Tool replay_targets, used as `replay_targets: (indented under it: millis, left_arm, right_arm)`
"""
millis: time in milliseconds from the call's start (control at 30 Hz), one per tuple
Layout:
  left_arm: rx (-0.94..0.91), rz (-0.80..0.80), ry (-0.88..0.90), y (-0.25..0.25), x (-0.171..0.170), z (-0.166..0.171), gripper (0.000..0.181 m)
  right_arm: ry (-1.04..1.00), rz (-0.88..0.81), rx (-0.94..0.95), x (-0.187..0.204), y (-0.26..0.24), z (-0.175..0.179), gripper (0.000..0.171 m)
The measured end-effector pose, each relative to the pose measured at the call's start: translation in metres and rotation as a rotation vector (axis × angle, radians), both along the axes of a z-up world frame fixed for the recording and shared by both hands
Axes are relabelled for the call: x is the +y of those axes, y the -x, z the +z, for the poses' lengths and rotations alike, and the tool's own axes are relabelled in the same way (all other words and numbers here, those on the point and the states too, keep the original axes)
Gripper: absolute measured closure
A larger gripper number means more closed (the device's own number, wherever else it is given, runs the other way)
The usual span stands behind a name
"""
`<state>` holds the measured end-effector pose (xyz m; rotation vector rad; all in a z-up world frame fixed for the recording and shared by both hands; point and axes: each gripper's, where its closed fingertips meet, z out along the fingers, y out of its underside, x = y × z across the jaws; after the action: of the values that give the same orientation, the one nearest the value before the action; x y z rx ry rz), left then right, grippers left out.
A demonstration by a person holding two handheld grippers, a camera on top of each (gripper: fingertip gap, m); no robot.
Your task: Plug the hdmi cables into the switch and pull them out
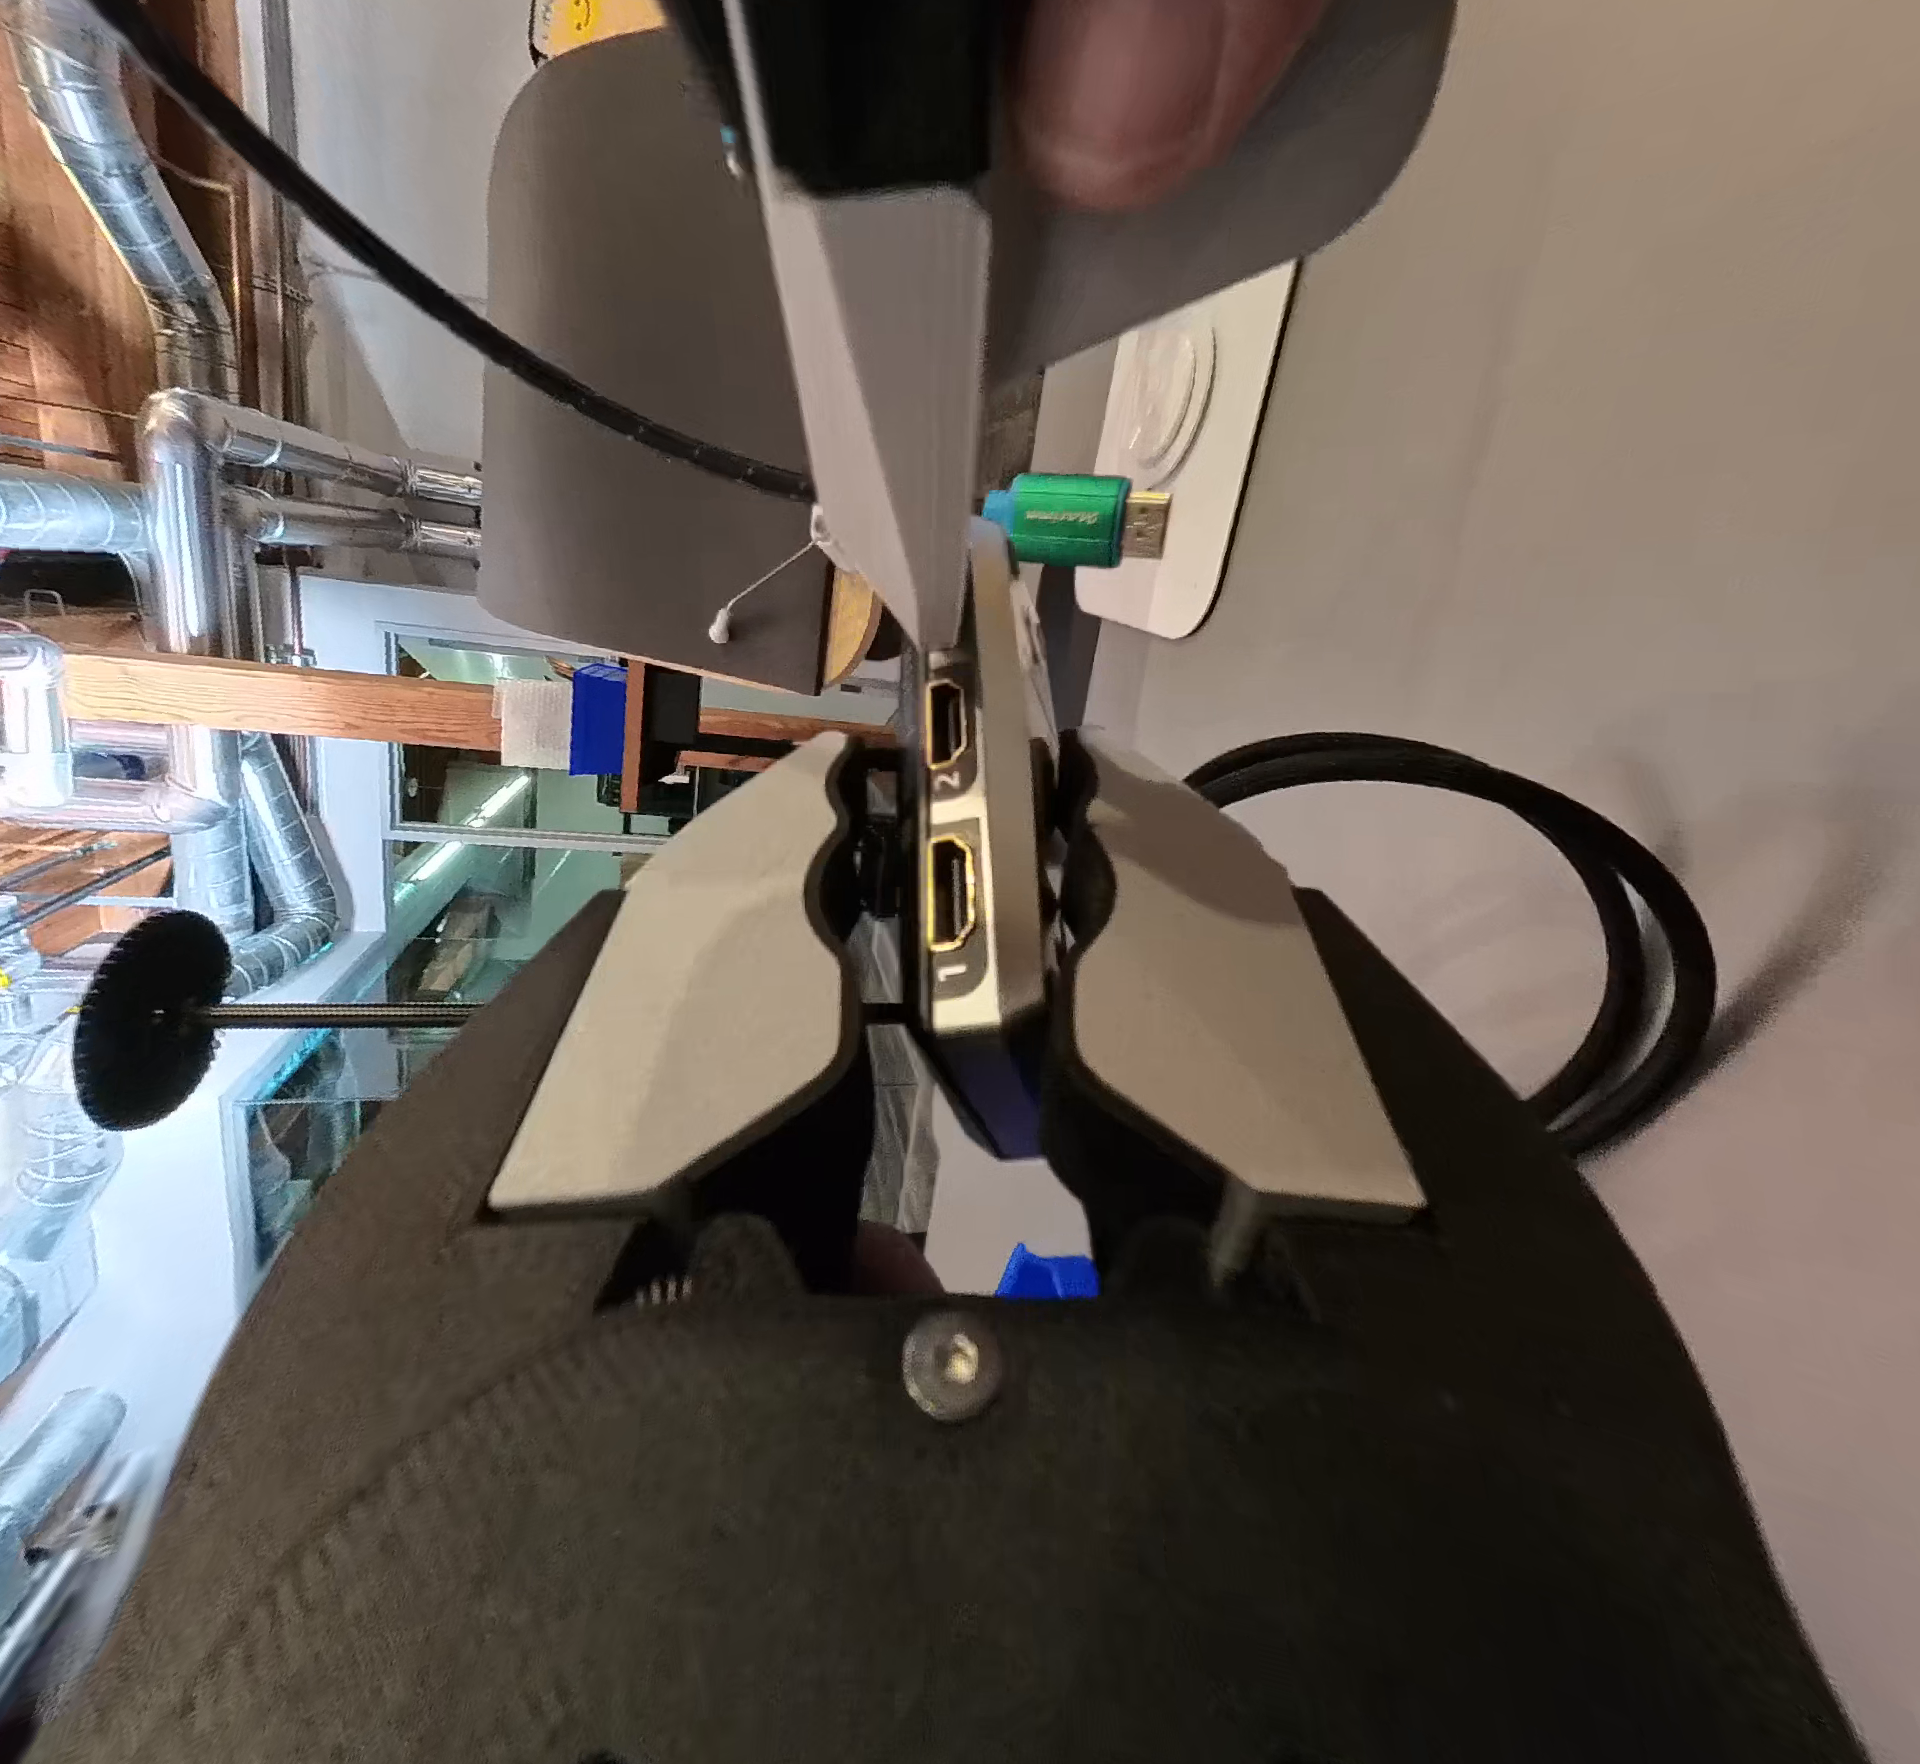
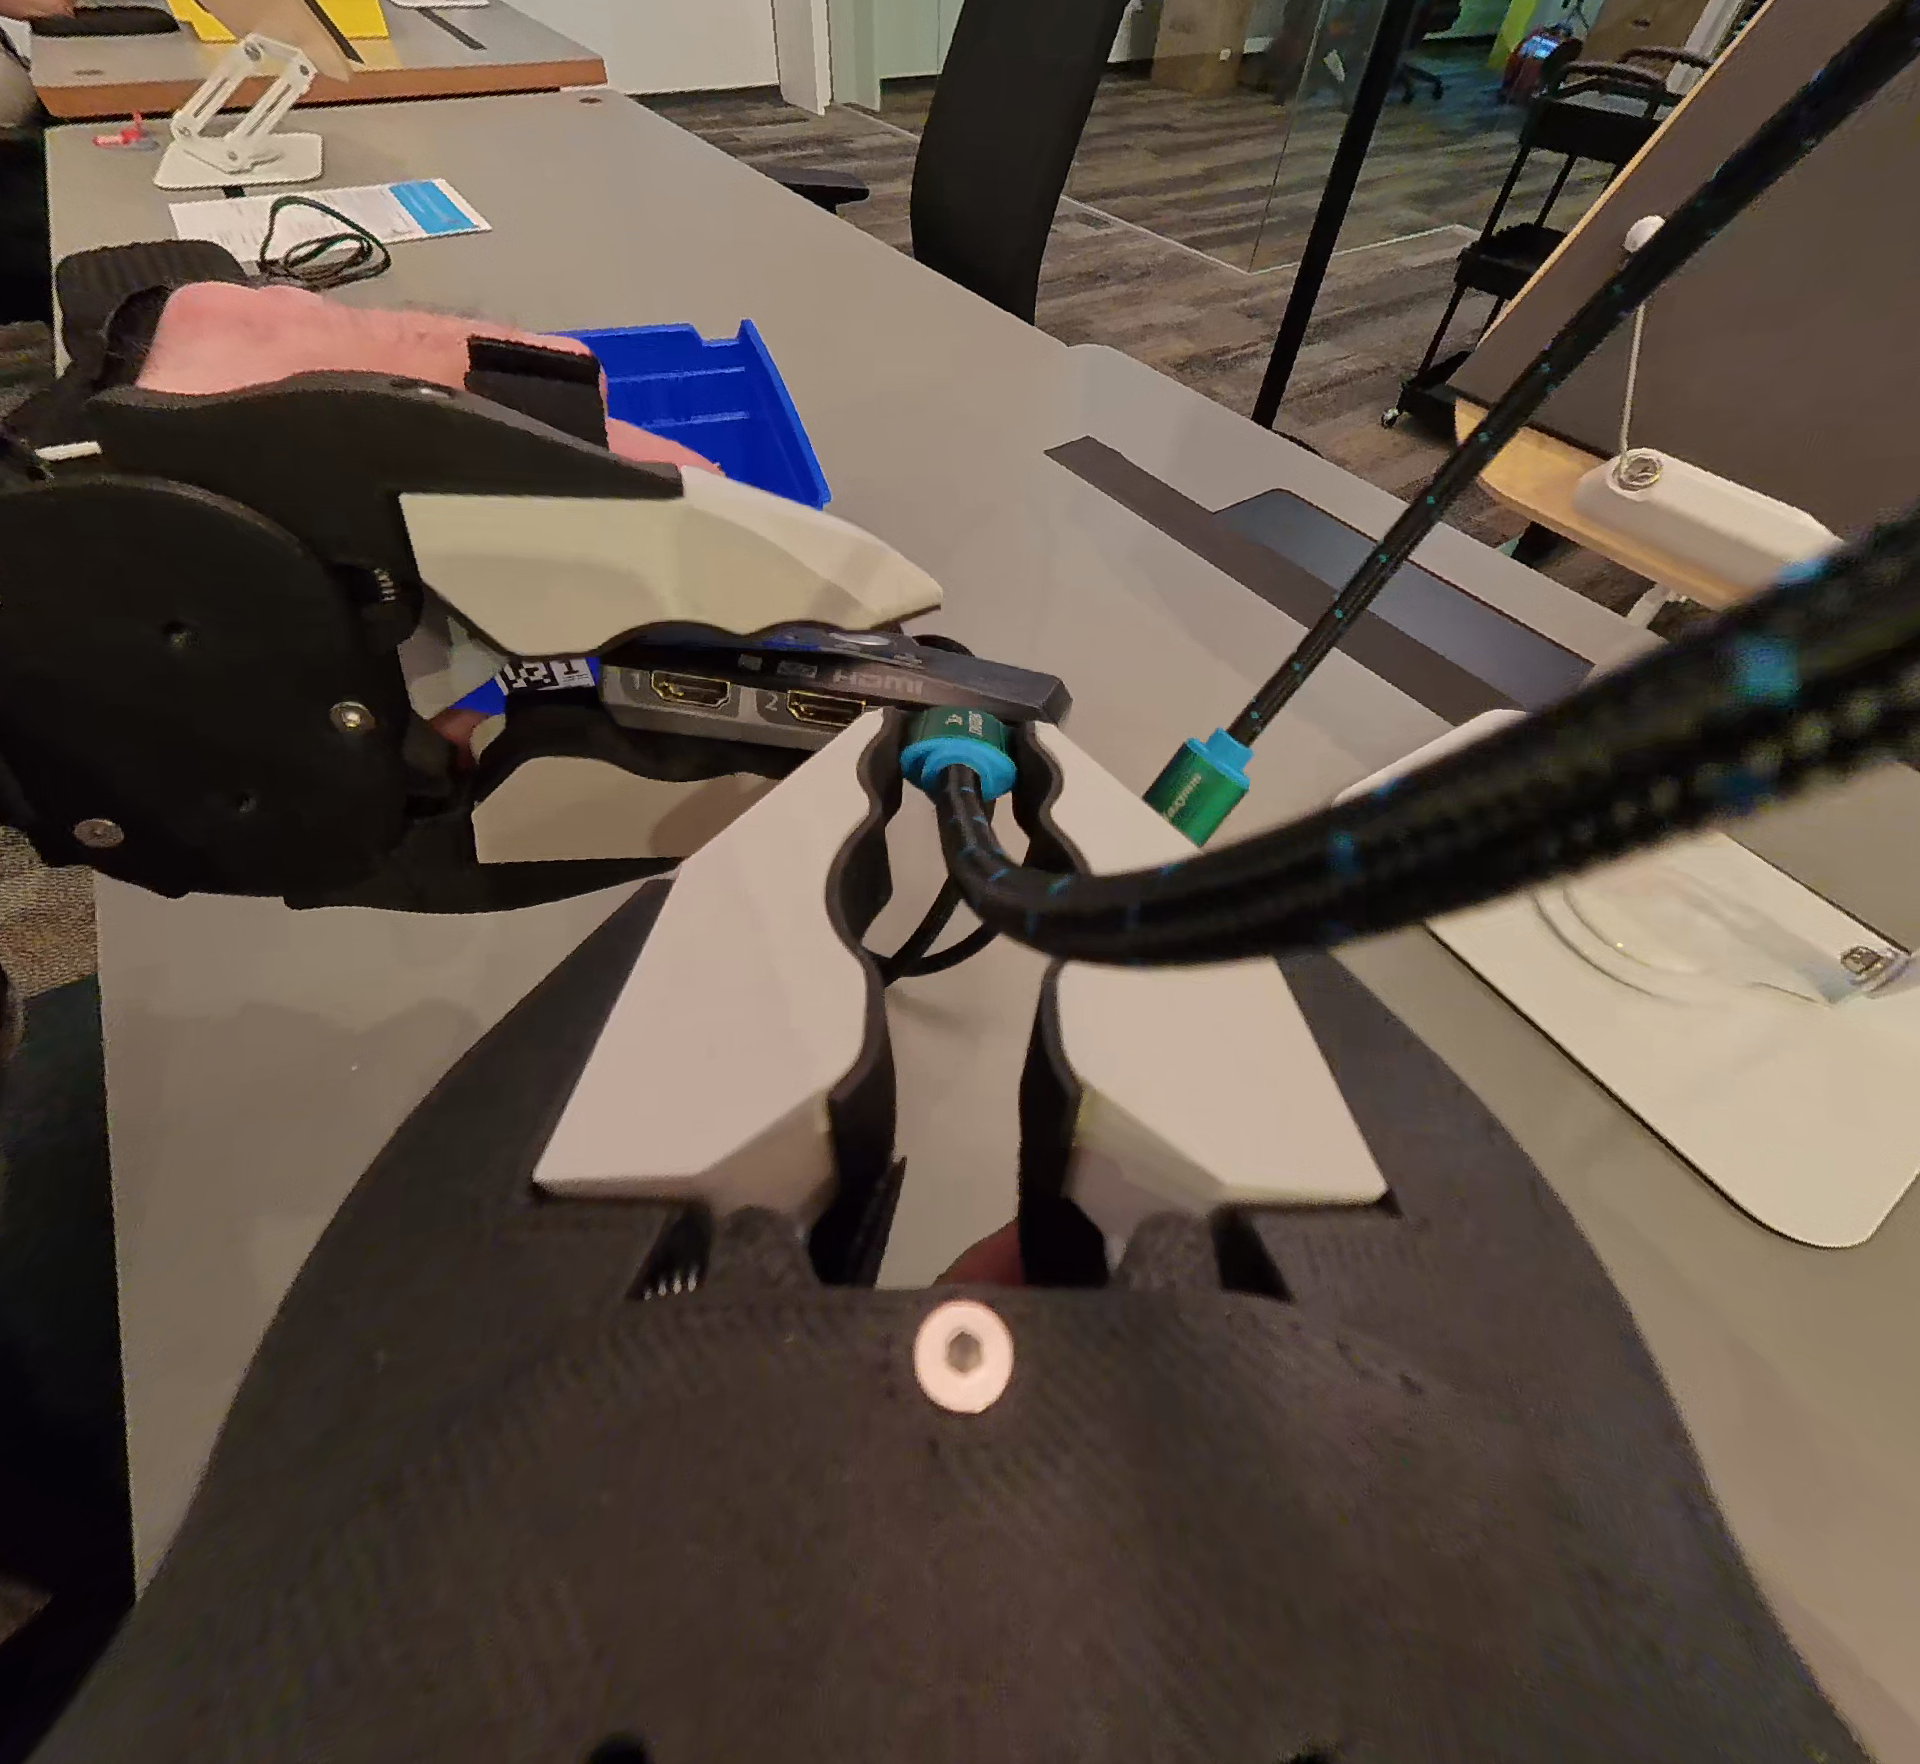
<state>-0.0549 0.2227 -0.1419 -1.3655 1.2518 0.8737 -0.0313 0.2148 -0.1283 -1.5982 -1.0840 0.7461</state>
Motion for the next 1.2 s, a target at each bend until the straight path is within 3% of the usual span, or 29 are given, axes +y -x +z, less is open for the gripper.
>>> replay_targets:
  millis: [233, 433, 633, 933, 1200]
  left_arm:
    - [0.014, -0.014, -0.013, -0.004, 0.000, 0.002, 0.141]
    - [0.042, -0.009, 0.003, -0.007, 0.002, -0.003, 0.157]
    - [0.046, 0.014, 0.008, -0.005, 0.002, -0.003, 0.158]
    - [0.022, 0.058, 0.036, -0.003, 0.006, 0.002, 0.160]
    - [0.018, 0.049, 0.031, -0.004, 0.005, 0.004, 0.160]
  right_arm:
    - [0.000, 0.004, 0.006, -0.003, 0.002, -0.001, 0.153]
    - [-0.027, 0.024, -0.004, -0.012, 0.010, -0.002, 0.153]
    - [-0.047, 0.026, -0.008, -0.012, 0.011, -0.002, 0.153]
    - [-0.264, -0.058, -0.142, -0.011, 0.011, 0.002, 0.155]
    - [-0.058, 0.006, 0.014, -0.012, 0.010, 0.005, 0.154]
